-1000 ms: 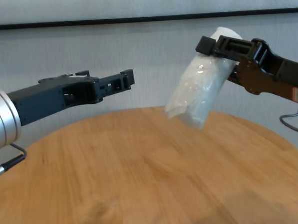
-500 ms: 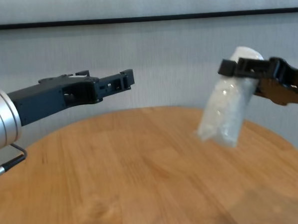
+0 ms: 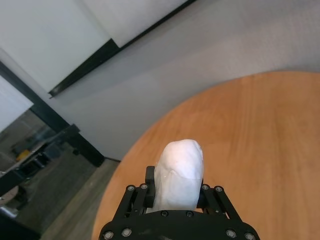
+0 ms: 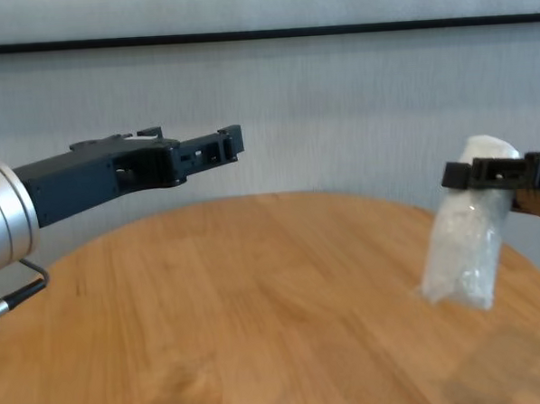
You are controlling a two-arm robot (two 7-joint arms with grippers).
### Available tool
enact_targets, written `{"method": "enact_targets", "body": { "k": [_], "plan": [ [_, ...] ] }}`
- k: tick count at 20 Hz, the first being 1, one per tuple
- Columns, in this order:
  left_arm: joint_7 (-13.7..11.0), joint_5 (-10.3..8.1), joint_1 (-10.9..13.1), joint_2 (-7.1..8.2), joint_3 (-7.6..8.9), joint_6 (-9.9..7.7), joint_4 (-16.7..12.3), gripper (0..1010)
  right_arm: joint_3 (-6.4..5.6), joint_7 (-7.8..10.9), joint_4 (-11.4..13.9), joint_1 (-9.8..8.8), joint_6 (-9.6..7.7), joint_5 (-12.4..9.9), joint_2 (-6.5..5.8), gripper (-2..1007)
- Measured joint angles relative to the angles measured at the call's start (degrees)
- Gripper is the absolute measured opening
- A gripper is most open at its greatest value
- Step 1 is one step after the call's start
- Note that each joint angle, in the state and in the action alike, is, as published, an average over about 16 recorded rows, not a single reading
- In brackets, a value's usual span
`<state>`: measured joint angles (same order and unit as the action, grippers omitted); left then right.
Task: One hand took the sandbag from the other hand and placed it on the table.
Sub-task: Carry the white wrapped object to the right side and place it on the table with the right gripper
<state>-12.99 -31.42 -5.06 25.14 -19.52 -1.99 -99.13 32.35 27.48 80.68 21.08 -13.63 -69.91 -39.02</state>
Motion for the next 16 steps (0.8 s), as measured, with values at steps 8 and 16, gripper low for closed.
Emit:
{"method": "enact_targets", "body": {
  "k": [8, 16],
  "plan": [
    [0.00, 0.00, 0.00, 0.00, -0.01, 0.02, 0.00, 1002, 0.41, -2.94, -2.49, 1.11, -3.38, 2.75, -1.02, 409],
    [0.00, 0.00, 0.00, 0.00, -0.02, 0.03, 0.00, 1002, 1.10, -5.03, -5.34, 2.32, -6.82, 5.07, -0.64, 409]
  ]
}}
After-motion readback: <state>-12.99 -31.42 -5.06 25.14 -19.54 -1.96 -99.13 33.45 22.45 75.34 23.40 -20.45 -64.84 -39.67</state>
